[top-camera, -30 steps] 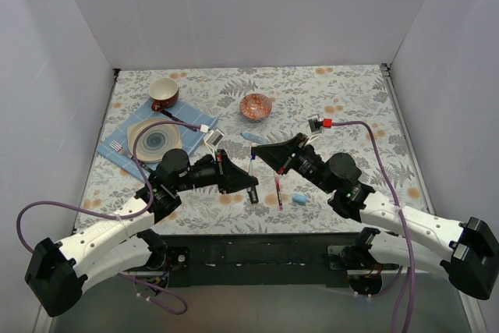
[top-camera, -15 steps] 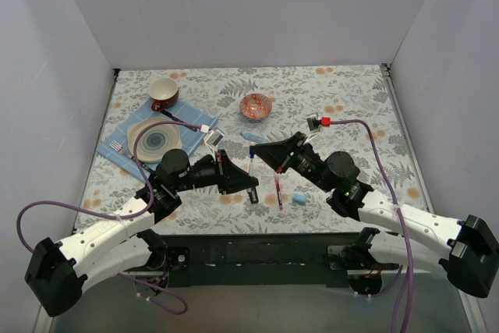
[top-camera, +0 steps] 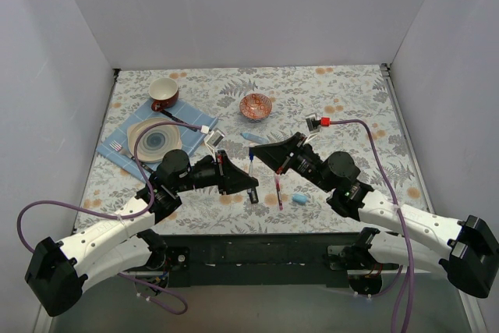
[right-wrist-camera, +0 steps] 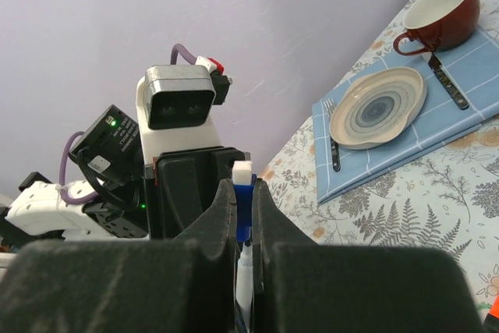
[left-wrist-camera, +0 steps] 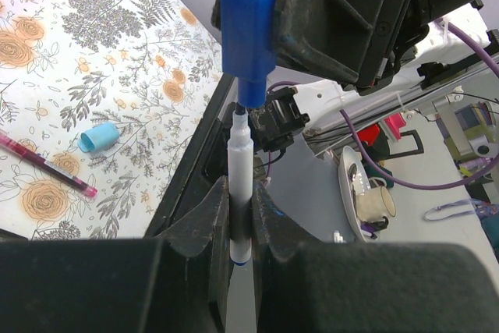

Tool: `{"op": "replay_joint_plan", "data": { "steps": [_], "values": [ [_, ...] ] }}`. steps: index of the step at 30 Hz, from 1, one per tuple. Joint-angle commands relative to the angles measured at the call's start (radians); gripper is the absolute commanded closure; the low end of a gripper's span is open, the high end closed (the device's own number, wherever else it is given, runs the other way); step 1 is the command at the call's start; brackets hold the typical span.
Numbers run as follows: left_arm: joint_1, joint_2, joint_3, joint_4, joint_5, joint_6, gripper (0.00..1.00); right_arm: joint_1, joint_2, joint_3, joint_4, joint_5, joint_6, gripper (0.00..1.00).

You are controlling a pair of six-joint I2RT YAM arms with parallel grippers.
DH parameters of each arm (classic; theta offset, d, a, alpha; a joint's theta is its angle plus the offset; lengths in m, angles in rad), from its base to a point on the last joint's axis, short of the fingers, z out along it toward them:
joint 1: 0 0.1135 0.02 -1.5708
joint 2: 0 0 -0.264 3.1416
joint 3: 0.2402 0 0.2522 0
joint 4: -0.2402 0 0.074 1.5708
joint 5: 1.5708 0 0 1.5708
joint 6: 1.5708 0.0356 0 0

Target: Insert the pens into the pen caps

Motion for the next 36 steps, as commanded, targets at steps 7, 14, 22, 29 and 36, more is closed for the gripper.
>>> {"op": "replay_joint_plan", "data": {
  "steps": [7, 14, 22, 29, 36],
  "values": [
    [0.002, -0.015, 0.010, -0.025, -0.025, 0.027, 1.00, 0.002, -0.020, -0.021, 0.053, -0.062, 0.010, 0.99],
    [0.002, -0.007, 0.019, -0.020, -0.027, 0.027, 1.00, 0.003, -0.053, -0.048, 0.029, -0.039, -0.013, 0.99],
    [0.002, 0.003, 0.010, 0.017, -0.031, 0.012, 1.00, 0.002, -0.076, -0.065, 0.021, -0.035, -0.021, 0.99],
    [0.002, 0.040, 0.008, 0.055, -0.010, 0.004, 1.00, 0.002, -0.060, -0.047, 0.024, -0.004, -0.036, 0.99],
    [0.002, 0.039, 0.002, 0.055, -0.016, 0.009, 1.00, 0.002, -0.020, -0.015, 0.049, -0.016, -0.044, 0.99]
  ]
}}
